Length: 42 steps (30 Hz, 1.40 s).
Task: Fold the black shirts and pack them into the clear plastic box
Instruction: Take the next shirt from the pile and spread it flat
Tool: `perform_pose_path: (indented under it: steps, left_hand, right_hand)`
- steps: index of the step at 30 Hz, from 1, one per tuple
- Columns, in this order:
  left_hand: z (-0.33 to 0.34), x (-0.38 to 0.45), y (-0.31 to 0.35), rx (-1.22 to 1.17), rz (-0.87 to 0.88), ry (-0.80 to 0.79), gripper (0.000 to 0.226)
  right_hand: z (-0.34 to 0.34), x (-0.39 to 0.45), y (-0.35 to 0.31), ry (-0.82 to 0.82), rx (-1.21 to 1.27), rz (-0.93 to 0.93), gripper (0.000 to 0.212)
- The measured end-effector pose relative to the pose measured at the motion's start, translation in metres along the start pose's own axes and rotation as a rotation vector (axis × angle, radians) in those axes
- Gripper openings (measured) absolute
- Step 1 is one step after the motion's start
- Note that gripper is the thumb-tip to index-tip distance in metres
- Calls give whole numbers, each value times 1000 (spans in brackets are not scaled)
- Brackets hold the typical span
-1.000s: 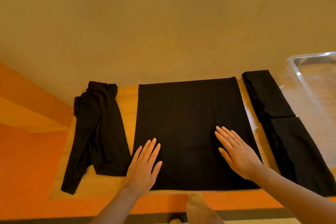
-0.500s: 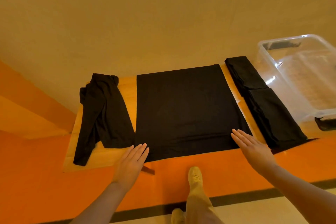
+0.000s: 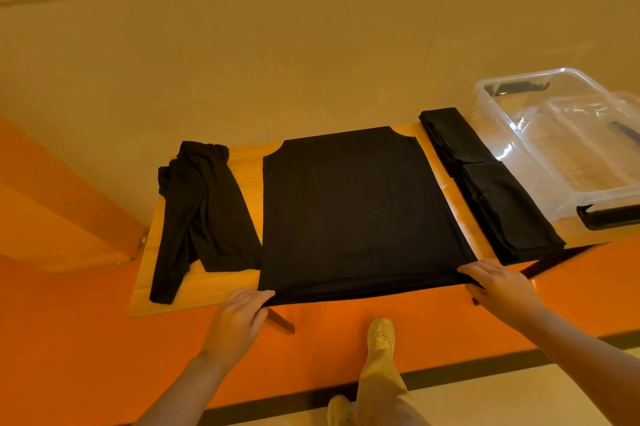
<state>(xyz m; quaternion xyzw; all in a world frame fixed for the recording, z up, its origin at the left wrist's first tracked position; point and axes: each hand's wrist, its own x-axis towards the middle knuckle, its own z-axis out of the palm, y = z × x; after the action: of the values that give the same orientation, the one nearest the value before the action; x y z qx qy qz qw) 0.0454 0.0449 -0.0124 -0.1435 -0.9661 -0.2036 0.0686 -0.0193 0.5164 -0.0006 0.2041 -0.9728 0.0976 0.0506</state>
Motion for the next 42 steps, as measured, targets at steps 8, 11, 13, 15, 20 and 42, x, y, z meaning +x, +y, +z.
perform_pose_path:
  steps: [8,11,13,15,20,42]
  left_hand:
    - [-19,-19,10,-185,-182,47,39]
    - [-24,-18,19,-314,-337,65,32]
    - [-31,-12,28,-475,-491,128,26]
    - [-37,-4,33,-606,-565,185,19]
    - [-51,16,41,-759,-734,298,13]
    - [-94,146,28,-866,-777,282,10]
  right_hand:
    - [-16,-25,13,-41,165,119,34]
    - [-25,-22,12,-63,335,201,39]
    - [-35,-16,7,-27,462,293,34]
    - [-46,-7,1,-32,619,404,17]
    - [-67,15,-6,77,960,589,10]
    - [-93,146,56,-112,1141,526,98]
